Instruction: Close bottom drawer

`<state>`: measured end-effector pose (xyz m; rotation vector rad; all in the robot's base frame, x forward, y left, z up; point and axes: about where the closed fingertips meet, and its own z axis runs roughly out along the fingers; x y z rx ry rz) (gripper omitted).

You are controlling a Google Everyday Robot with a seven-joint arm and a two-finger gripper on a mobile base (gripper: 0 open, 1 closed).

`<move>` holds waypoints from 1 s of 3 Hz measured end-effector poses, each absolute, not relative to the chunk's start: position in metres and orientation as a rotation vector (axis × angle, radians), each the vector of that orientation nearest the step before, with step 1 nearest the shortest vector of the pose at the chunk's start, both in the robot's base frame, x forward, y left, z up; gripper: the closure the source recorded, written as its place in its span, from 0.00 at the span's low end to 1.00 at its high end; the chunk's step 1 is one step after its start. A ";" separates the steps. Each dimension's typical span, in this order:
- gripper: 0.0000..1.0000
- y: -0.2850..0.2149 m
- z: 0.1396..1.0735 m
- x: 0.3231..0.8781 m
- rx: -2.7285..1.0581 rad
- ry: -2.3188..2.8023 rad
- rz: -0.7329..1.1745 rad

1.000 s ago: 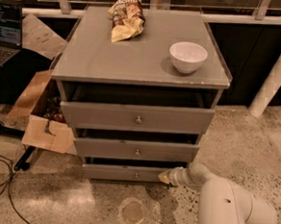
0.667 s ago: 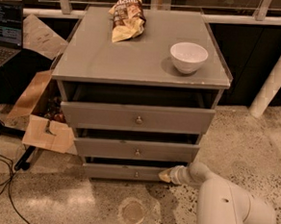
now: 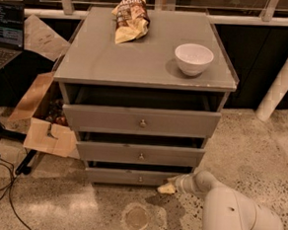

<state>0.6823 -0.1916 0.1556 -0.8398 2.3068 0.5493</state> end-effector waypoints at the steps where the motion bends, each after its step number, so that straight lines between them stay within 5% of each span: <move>1: 0.00 -0.189 0.155 0.678 -0.838 2.308 0.551; 3: 0.00 -0.184 0.155 0.671 -0.838 2.308 0.552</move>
Offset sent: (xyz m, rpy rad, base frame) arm -0.0093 0.0059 0.0022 0.0497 -0.0309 0.0598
